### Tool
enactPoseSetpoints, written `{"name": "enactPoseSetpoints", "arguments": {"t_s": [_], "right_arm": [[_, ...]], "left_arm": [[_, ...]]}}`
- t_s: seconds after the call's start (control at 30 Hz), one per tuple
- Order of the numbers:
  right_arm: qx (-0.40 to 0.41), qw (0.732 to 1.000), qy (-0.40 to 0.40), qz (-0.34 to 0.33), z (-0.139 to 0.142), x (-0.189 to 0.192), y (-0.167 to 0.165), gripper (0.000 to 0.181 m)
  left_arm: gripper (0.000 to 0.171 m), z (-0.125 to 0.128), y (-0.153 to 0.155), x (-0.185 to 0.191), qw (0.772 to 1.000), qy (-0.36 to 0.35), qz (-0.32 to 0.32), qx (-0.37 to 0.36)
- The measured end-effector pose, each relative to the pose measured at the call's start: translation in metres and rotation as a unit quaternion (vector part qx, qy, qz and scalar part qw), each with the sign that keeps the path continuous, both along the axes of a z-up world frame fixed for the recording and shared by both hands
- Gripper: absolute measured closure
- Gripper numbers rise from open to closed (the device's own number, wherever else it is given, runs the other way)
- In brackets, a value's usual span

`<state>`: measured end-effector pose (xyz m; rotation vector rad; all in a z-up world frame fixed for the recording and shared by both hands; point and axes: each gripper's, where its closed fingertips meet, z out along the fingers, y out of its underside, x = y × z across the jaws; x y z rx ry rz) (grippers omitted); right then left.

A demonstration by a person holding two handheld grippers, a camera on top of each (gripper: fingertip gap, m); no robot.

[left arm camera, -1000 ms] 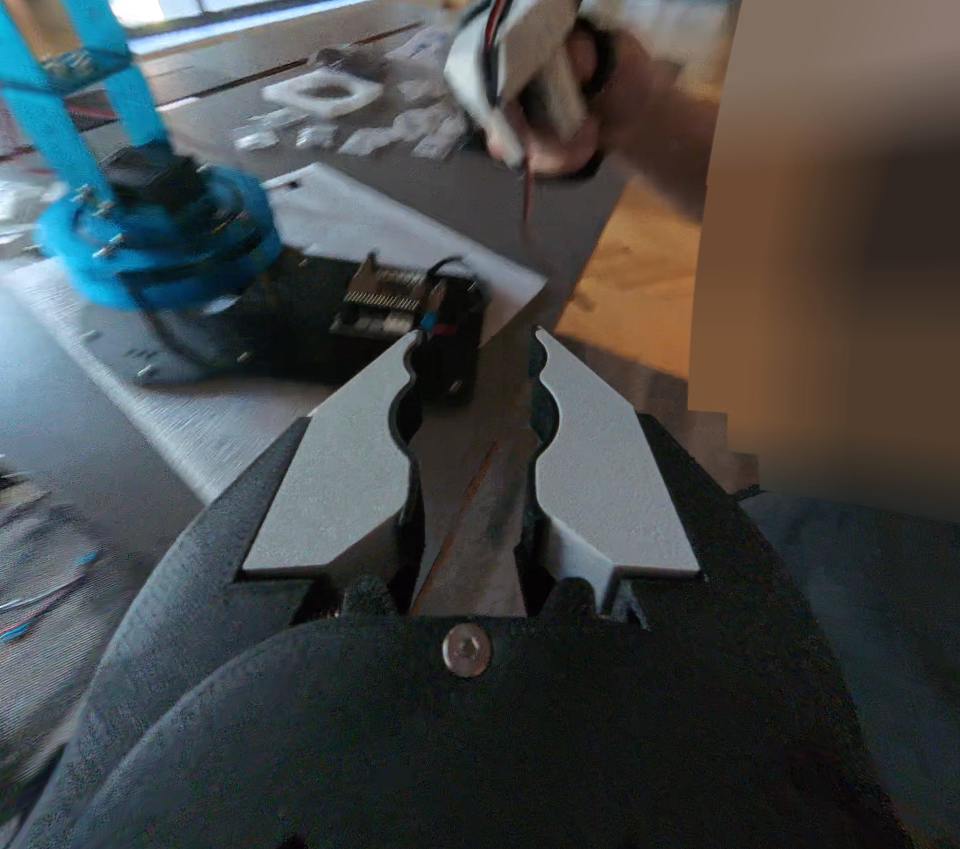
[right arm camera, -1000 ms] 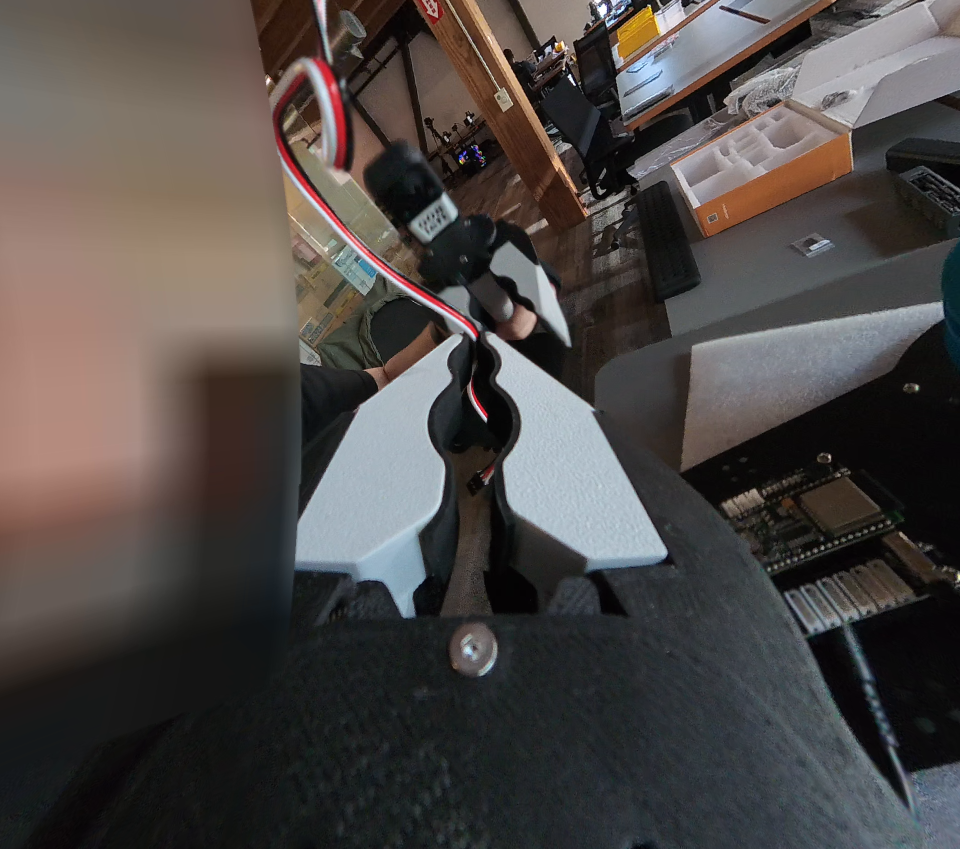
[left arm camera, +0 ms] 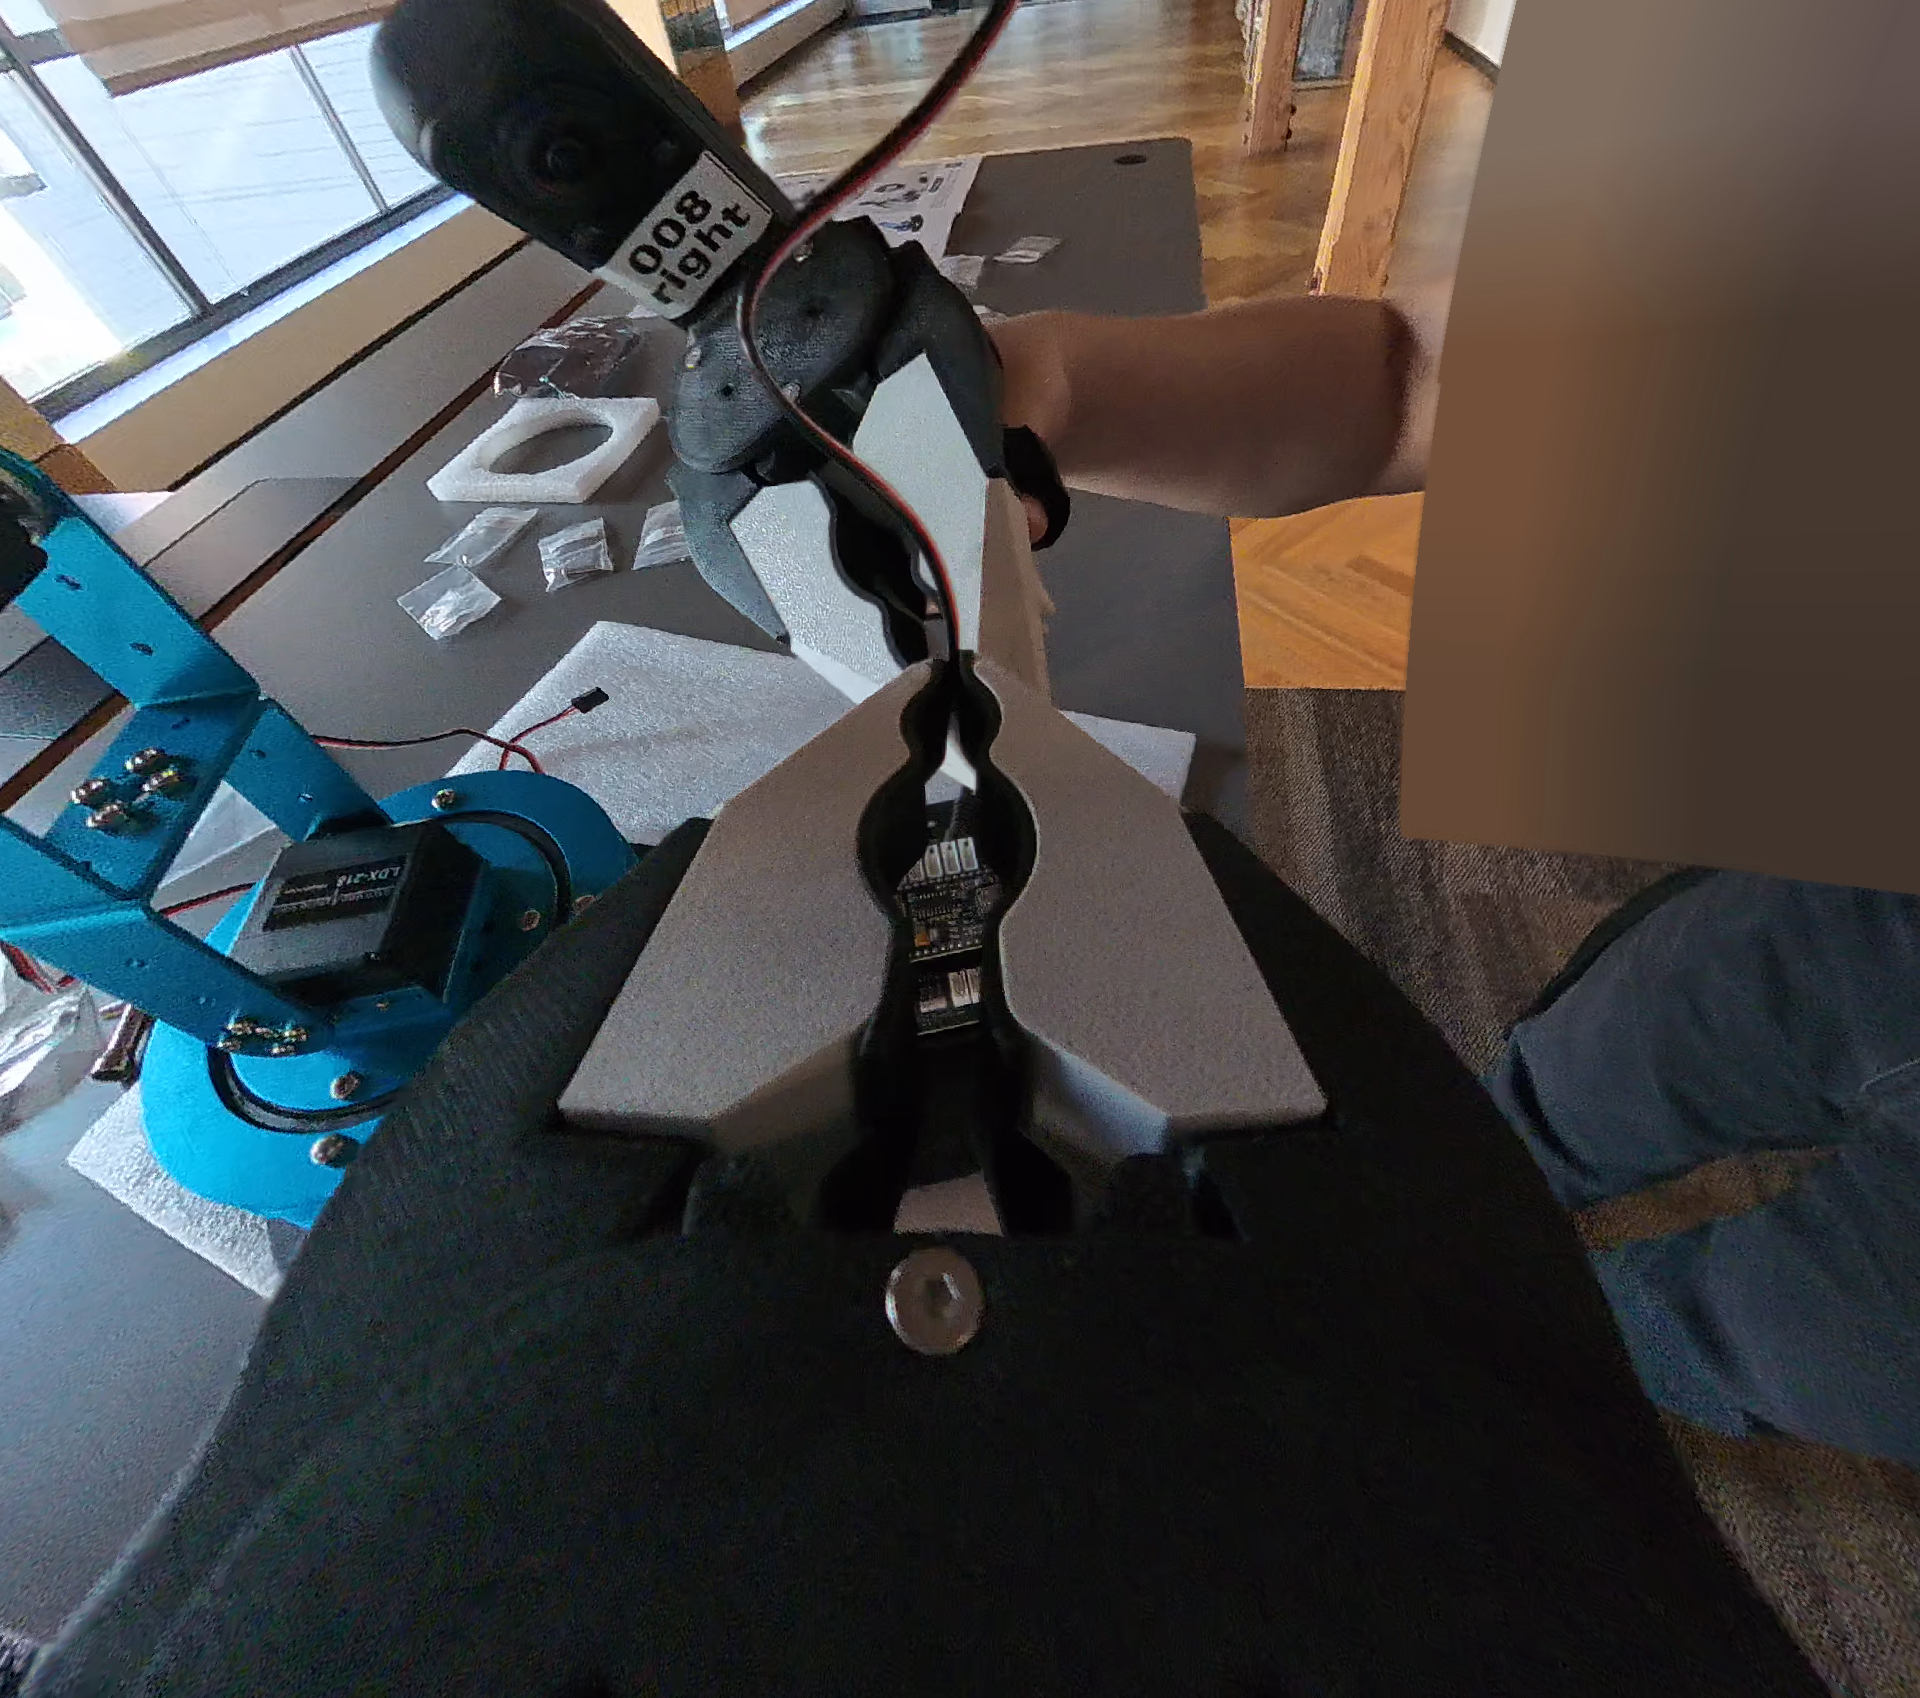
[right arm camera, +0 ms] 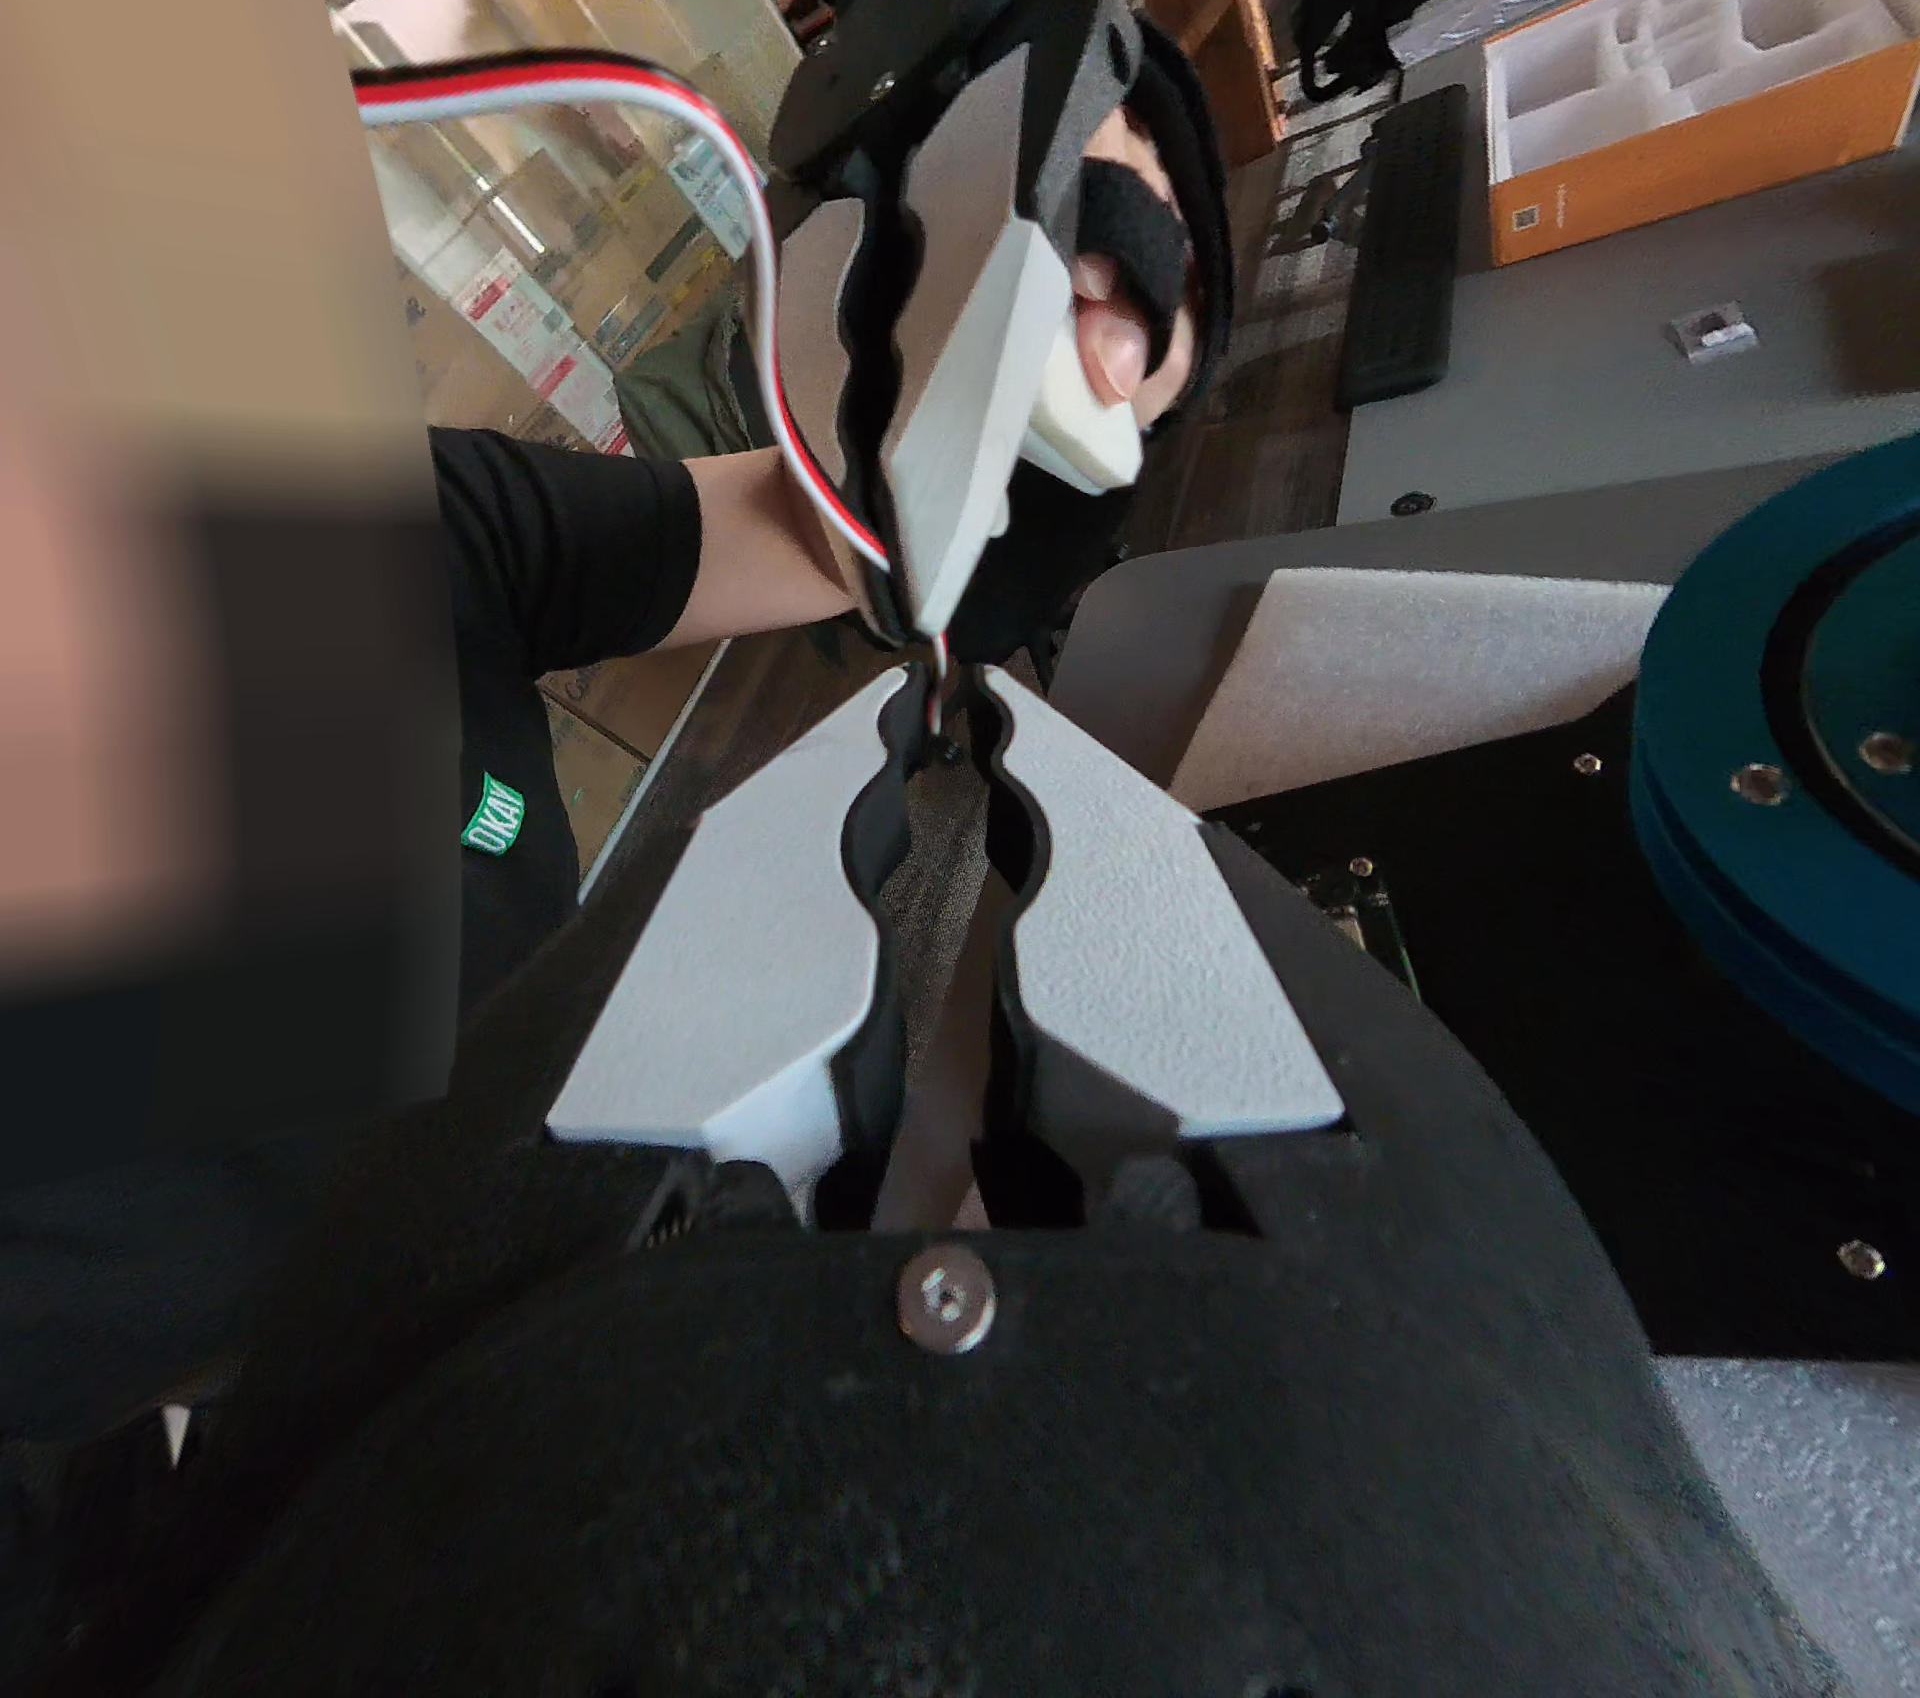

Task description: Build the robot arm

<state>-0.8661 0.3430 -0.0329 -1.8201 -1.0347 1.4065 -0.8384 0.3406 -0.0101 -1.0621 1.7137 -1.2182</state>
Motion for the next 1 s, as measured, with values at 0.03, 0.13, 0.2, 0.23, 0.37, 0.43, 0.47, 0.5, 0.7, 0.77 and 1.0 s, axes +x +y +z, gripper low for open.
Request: {"name": "enactPoseSetpoints", "arguments": {"t_s": [0.03,0.13,0.2,0.23,0.37,0.43,0.47,0.5,0.7,0.77,1.0], "right_arm": [[0.003,1.0,0.0,0.009,0.0,0.0,-0.001,0.18],[0.013,1.0,-0.015,0.015,-0.004,0.004,0.006,0.18],[0.034,0.999,-0.028,0.018,-0.008,0.007,0.011,0.18],[0.038,0.999,-0.035,0.017,-0.01,0.009,0.014,0.178],[0.042,0.997,-0.059,0.035,-0.018,0.013,0.017,0.18],[0.038,0.995,-0.086,0.043,-0.026,0.015,0.018,0.172],[0.038,0.993,-0.1,0.049,-0.03,0.016,0.019,0.17],[0.037,0.992,-0.105,0.059,-0.032,0.016,0.017,0.172],[0.042,0.991,-0.106,0.07,-0.039,0.018,0.021,0.172],[0.035,0.993,-0.091,0.07,-0.04,0.019,0.023,0.178],[0.014,0.996,-0.063,0.068,-0.039,0.026,0.027,0.172]], "left_arm": [[0.171,-0.001,0.0,0.001,1.0,0.002,-0.005,0.0],[0.171,-0.004,0.007,0.005,1.0,0.007,-0.003,-0.006],[0.171,-0.007,0.011,0.007,1.0,0.006,0.0,-0.009],[0.171,-0.008,0.013,0.008,1.0,0.004,0.0,-0.012],[0.171,-0.015,0.019,0.012,1.0,0.005,-0.004,-0.022],[0.171,-0.018,0.02,0.014,1.0,0.002,-0.008,-0.026],[0.171,-0.02,0.021,0.014,1.0,0.004,-0.01,-0.027],[0.171,-0.022,0.022,0.015,1.0,0.006,-0.01,-0.025],[0.171,-0.029,0.026,0.015,1.0,0.001,-0.01,-0.026],[0.171,-0.03,0.028,0.016,1.0,-0.001,-0.008,-0.026],[0.171,-0.028,0.032,0.017,0.999,-0.012,-0.013,-0.03]]}}
